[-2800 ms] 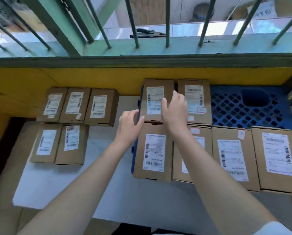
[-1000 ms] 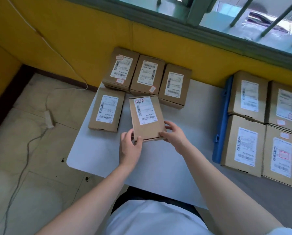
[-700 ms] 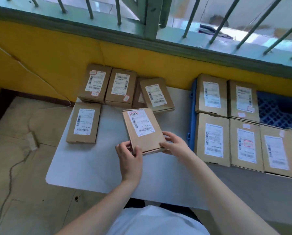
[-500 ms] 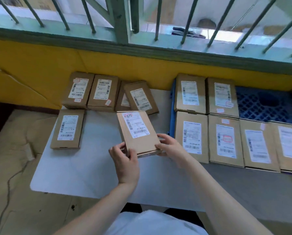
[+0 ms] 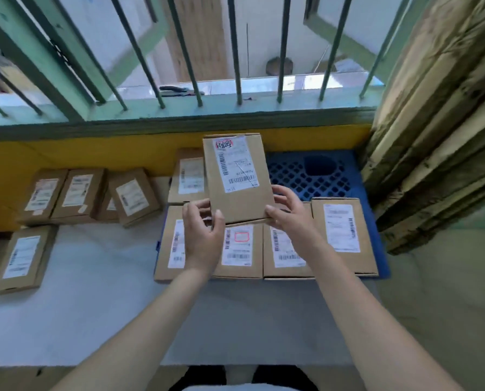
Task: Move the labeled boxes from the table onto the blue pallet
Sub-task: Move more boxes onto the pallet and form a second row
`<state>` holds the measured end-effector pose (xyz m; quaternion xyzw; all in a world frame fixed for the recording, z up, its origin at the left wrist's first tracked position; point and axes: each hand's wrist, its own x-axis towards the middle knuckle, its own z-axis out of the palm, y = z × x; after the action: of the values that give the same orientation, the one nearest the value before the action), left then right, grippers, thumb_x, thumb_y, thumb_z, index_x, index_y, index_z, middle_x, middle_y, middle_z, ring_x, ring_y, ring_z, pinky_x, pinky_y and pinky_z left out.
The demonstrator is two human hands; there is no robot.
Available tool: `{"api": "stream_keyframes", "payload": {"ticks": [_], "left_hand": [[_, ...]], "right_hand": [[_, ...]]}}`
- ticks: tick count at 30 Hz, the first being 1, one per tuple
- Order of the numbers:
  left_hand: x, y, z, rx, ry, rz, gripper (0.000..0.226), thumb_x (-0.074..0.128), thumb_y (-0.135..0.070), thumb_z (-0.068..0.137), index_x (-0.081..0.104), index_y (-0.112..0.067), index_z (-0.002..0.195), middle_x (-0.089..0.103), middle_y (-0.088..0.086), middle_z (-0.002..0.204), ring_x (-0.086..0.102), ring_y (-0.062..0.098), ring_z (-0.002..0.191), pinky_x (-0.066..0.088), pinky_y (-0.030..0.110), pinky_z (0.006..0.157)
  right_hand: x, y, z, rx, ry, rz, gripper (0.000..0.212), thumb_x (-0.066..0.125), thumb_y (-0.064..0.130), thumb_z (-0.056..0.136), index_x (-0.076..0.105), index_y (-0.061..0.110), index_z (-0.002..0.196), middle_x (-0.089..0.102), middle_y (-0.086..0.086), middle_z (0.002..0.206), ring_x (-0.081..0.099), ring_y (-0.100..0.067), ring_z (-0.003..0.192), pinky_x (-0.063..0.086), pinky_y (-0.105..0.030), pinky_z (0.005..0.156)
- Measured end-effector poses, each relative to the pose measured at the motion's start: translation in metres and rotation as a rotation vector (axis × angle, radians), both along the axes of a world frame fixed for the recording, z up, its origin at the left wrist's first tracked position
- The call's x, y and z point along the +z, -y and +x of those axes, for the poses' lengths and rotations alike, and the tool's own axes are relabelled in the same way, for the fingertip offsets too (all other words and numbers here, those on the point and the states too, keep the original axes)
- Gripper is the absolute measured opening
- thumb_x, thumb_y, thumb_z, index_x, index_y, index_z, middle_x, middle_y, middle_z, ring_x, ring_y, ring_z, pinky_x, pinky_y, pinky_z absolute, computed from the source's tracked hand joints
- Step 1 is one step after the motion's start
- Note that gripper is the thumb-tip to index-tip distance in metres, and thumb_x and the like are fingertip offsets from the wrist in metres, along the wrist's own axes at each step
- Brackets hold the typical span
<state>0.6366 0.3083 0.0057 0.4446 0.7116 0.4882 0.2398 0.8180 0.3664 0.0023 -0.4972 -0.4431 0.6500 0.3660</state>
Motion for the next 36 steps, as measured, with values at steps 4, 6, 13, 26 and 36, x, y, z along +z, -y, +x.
{"api": "stream_keyframes", "payload": {"ticks": [4, 6, 13, 26, 36], "left_hand": [[-0.009, -0.038, 0.05, -0.182, -0.017, -0.114, 0.03, 0.058, -0.032, 0.089, 0.047, -0.023, 0.116, 0.048, -0.005, 0.116, 0.056, 0.007, 0.105, 0.052, 0.023, 0.085], [-0.022, -0.056, 0.063, -0.277, -0.036, -0.176, 0.042, 0.063, -0.036, 0.087, 0.046, -0.022, 0.122, 0.046, -0.004, 0.12, 0.057, 0.011, 0.109, 0.054, 0.024, 0.087], [-0.05, -0.107, 0.082, -0.432, -0.199, -0.304, 0.065, 0.066, -0.039, 0.087, 0.041, -0.013, 0.141, 0.041, 0.003, 0.125, 0.047, 0.013, 0.114, 0.043, 0.026, 0.101], [-0.063, -0.152, 0.078, -0.459, -0.399, -0.403, 0.053, 0.065, -0.032, 0.088, 0.048, -0.019, 0.136, 0.053, 0.004, 0.117, 0.052, 0.016, 0.103, 0.039, 0.024, 0.082], [-0.085, -0.146, 0.065, -0.417, -0.478, -0.397, 0.036, 0.07, -0.022, 0.083, 0.062, -0.014, 0.117, 0.049, 0.002, 0.108, 0.053, 0.02, 0.098, 0.045, 0.026, 0.088]], "right_hand": [[-0.011, -0.017, 0.059, -0.106, 0.015, -0.018, 0.041, 0.062, 0.012, 0.094, 0.054, 0.031, 0.129, 0.06, 0.001, 0.126, 0.065, -0.014, 0.107, 0.059, -0.027, 0.082], [-0.023, -0.027, 0.077, -0.144, 0.075, -0.031, 0.046, 0.063, 0.015, 0.093, 0.052, 0.031, 0.135, 0.059, 0.005, 0.128, 0.063, -0.013, 0.11, 0.059, -0.031, 0.087], [-0.037, -0.058, 0.106, -0.069, 0.31, 0.037, 0.054, 0.064, 0.024, 0.093, 0.046, 0.032, 0.143, 0.059, 0.017, 0.122, 0.053, -0.002, 0.116, 0.044, -0.026, 0.098], [-0.07, -0.112, 0.089, -0.004, 0.629, 0.15, 0.064, 0.065, 0.007, 0.089, 0.042, 0.02, 0.148, 0.045, -0.001, 0.151, 0.042, -0.018, 0.139, 0.037, -0.04, 0.115], [-0.069, -0.117, 0.076, 0.125, 0.727, 0.195, 0.063, 0.06, 0.003, 0.091, 0.041, 0.019, 0.148, 0.048, 0.0, 0.149, 0.045, -0.017, 0.137, 0.035, -0.025, 0.109]]}}
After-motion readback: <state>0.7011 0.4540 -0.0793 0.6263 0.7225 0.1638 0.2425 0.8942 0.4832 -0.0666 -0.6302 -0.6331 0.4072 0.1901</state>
